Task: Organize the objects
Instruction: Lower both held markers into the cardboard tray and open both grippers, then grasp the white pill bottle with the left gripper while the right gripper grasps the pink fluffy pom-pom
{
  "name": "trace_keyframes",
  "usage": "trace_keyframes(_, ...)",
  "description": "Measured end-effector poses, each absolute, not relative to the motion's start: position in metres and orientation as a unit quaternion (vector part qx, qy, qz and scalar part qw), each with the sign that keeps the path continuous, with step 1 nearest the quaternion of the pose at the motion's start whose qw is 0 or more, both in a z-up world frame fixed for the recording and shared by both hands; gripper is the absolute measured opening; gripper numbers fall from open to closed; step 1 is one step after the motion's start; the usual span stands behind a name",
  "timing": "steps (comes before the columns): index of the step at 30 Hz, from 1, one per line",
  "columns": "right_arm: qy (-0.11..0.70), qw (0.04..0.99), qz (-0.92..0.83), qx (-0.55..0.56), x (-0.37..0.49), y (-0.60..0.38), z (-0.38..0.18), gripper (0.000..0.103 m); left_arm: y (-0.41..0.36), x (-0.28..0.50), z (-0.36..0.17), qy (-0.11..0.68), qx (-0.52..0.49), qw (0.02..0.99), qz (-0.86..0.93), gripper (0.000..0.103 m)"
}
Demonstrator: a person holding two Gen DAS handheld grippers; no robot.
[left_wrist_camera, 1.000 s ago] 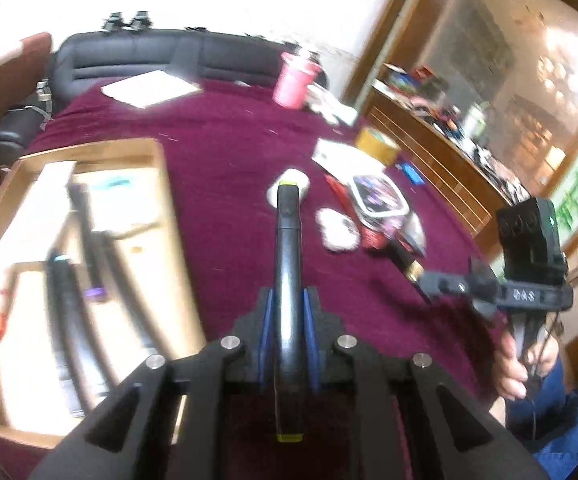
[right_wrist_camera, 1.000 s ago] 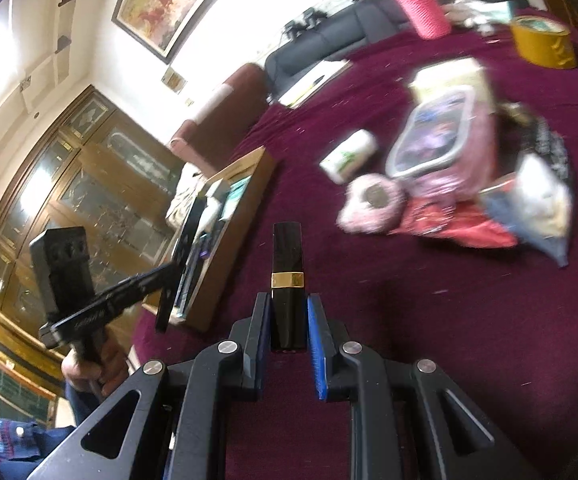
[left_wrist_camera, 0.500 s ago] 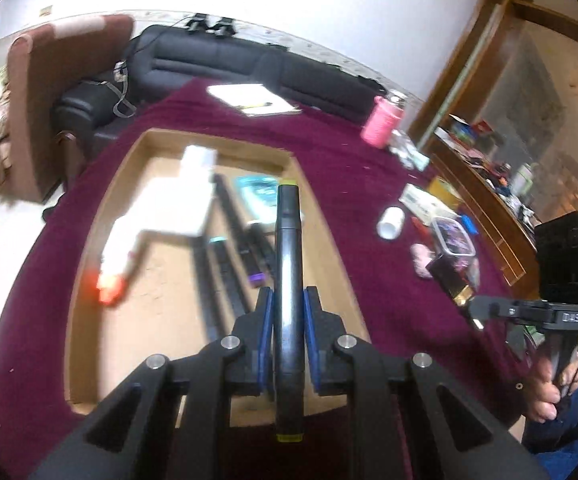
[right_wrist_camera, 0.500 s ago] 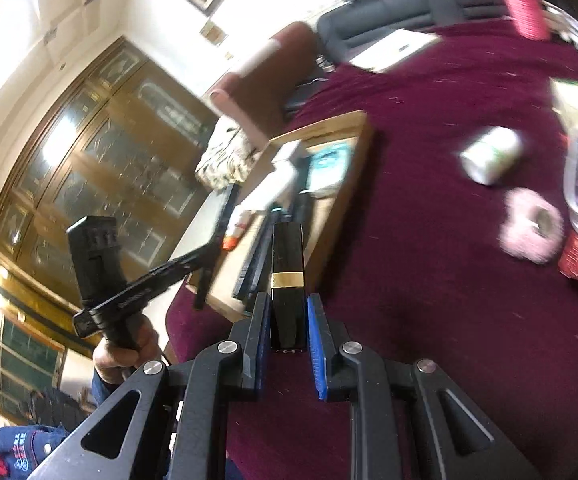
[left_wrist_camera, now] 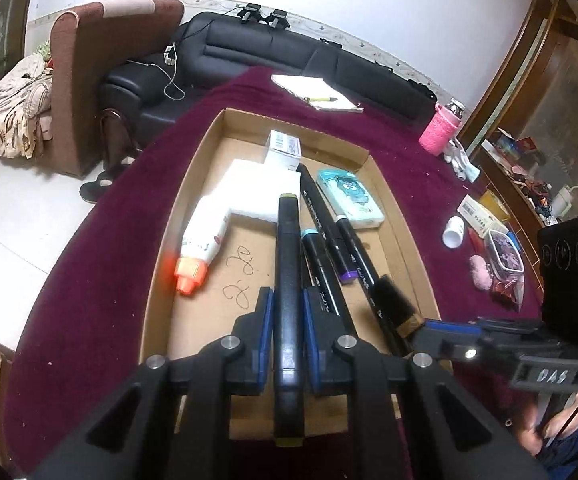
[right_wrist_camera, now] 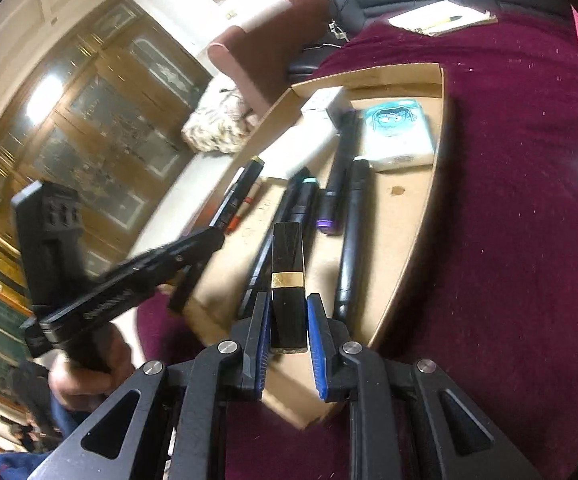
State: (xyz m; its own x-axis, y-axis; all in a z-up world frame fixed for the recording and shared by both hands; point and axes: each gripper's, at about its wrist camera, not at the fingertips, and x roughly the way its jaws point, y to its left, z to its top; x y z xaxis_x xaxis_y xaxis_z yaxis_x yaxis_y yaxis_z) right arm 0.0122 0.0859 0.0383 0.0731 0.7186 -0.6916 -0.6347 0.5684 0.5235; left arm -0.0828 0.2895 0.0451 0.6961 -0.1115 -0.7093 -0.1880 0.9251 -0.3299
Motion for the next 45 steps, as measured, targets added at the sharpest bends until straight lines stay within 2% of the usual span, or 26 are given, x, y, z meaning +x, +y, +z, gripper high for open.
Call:
trace_keyframes(14, 0.496, 0.736, 0.46, 0.014, 0.007, 0.104, 0.031, 0.022, 0.284, -0.066, 0.031, 0.413, -0.179, 0.891, 0.052, 0.015)
trace_keyframes(16, 0.496, 0.736, 0.461, 0.012, 0.006, 0.104, 0.032, 0.022, 0.281, -0.065, 0.033, 0.416, -0.176, 0.891, 0.049, 0.018)
trace_keyframes(18, 0.496, 0.734, 0.464, 0.009, 0.006, 0.105, 0.032, 0.024, 0.28, -0.066, 0.035, 0.416, -0.175, 0.891, 0.051, 0.032)
trace_keyframes(19, 0.497, 0.732, 0.465, 0.012, 0.006, 0.103, 0.032, 0.024, 0.279, -0.068, 0.037, 0.414, -0.174, 0.892, 0.053, 0.035)
trace_keyframes(21, 0.5, 0.728, 0.469, 0.022, 0.009, 0.101, 0.032, 0.033, 0.279, -0.07, 0.039, 0.412, -0.174, 0.893, 0.055, 0.042)
trace_keyframes(23, 0.498, 0.728, 0.47, 0.029, 0.011, 0.098, 0.034, 0.037, 0.278, -0.071, 0.042, 0.411, -0.174, 0.893, 0.055, 0.042)
trace_keyframes(31, 0.477, 0.746, 0.459, 0.068, 0.026, 0.06, 0.05, 0.041, 0.261, -0.072, 0.057, 0.402, -0.159, 0.901, 0.044, 0.047)
trace_keyframes(39, 0.459, 0.783, 0.409, 0.095, 0.05, -0.009, 0.063, 0.05, 0.21, -0.05, 0.072, 0.411, -0.114, 0.905, -0.004, 0.049)
trace_keyframes(43, 0.426, 0.816, 0.365, 0.141, 0.068, -0.066, 0.076, 0.051, 0.172, -0.028, 0.078, 0.417, -0.09, 0.903, -0.039, 0.05)
trace_keyframes(45, 0.401, 0.834, 0.334, 0.179, 0.077, -0.101, 0.083, 0.052, 0.149, -0.01, 0.082, 0.42, -0.074, 0.903, -0.054, 0.058)
